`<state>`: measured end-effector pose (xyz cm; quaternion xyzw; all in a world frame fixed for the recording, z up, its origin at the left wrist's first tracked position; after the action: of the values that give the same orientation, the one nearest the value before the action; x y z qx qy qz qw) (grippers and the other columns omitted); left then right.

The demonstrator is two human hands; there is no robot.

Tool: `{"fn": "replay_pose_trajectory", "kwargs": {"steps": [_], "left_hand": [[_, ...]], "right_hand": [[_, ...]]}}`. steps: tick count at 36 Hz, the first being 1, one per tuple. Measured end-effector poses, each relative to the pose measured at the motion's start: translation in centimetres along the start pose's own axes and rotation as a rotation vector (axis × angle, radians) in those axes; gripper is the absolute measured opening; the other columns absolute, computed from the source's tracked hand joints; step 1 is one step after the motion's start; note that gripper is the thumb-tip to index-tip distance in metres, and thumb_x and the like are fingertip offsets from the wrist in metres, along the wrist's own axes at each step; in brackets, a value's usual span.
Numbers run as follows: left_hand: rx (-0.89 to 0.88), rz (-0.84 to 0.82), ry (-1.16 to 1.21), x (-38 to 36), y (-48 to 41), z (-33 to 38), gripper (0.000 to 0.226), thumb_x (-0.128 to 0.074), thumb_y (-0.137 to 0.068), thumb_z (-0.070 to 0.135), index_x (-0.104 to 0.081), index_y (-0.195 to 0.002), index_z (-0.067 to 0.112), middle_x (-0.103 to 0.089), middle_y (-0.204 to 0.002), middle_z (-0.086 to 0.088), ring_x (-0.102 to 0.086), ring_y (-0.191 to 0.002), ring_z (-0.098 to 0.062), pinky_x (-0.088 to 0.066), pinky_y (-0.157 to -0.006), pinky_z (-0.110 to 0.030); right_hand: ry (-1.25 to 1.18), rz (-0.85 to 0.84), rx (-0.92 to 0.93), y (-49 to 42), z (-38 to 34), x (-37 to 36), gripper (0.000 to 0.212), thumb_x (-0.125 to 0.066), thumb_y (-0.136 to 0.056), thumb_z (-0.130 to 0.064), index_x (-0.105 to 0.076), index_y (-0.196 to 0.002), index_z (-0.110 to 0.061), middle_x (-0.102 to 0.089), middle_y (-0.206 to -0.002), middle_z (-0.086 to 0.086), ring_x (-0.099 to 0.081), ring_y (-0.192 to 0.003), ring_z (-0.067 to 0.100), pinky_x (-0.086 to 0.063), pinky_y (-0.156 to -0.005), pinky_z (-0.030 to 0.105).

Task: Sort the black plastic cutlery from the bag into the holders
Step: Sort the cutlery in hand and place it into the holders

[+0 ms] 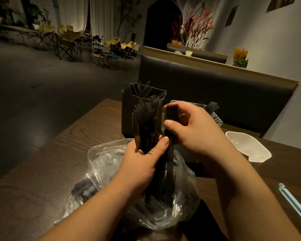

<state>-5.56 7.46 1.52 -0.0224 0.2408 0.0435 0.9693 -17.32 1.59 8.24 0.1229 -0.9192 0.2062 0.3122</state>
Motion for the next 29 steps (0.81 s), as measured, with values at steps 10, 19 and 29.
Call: {"fn": "replay_pose_trajectory", "kwargs": {"steps": [10,19,29], "left_hand": [[-0.014,0.11,-0.076,1.0,-1.2,-0.5,0.039,-0.068,-0.079,0.042,-0.063,-0.094,0.006,-0.066,-0.063,-0.002,-0.059,-0.05,-0.018,-0.045,-0.045,-0.025],[0.022,0.011,-0.137,1.0,-1.3,-1.0,0.037,-0.068,-0.088,0.034,-0.048,-0.06,0.02,-0.035,-0.053,-0.003,-0.031,-0.043,-0.018,-0.03,-0.042,-0.025],[0.108,-0.04,-0.072,1.1,-1.5,-1.0,0.015,-0.05,-0.087,-0.002,-0.044,-0.098,0.007,-0.041,-0.054,-0.005,-0.035,-0.042,-0.017,-0.03,-0.041,-0.022]], "right_hand": [[-0.368,0.44,0.045,0.0,0.1,5.4,0.028,-0.051,-0.1,-0.002,-0.055,-0.119,-0.022,-0.066,-0.106,-0.006,-0.07,-0.092,0.002,-0.055,-0.058,0.016],[-0.426,1.073,0.141,0.3,2.7,8.4,0.026,-0.053,-0.095,-0.01,-0.051,-0.111,-0.03,-0.062,-0.124,0.004,-0.068,-0.109,0.016,-0.063,-0.078,0.041],[-0.283,1.125,0.232,0.2,3.2,9.5,0.027,-0.055,-0.093,-0.009,-0.051,-0.118,-0.019,-0.059,-0.119,-0.001,-0.065,-0.111,0.018,-0.059,-0.089,0.034]]}}
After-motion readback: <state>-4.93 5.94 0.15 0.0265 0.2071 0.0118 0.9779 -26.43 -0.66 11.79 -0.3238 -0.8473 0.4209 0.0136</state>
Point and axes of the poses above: each hand's wrist, its own y-axis away from the middle knuckle, its own x-axis out of the back of the hand, z = x × y, the point moved 1 cm from there along -y, towards the middle knuckle
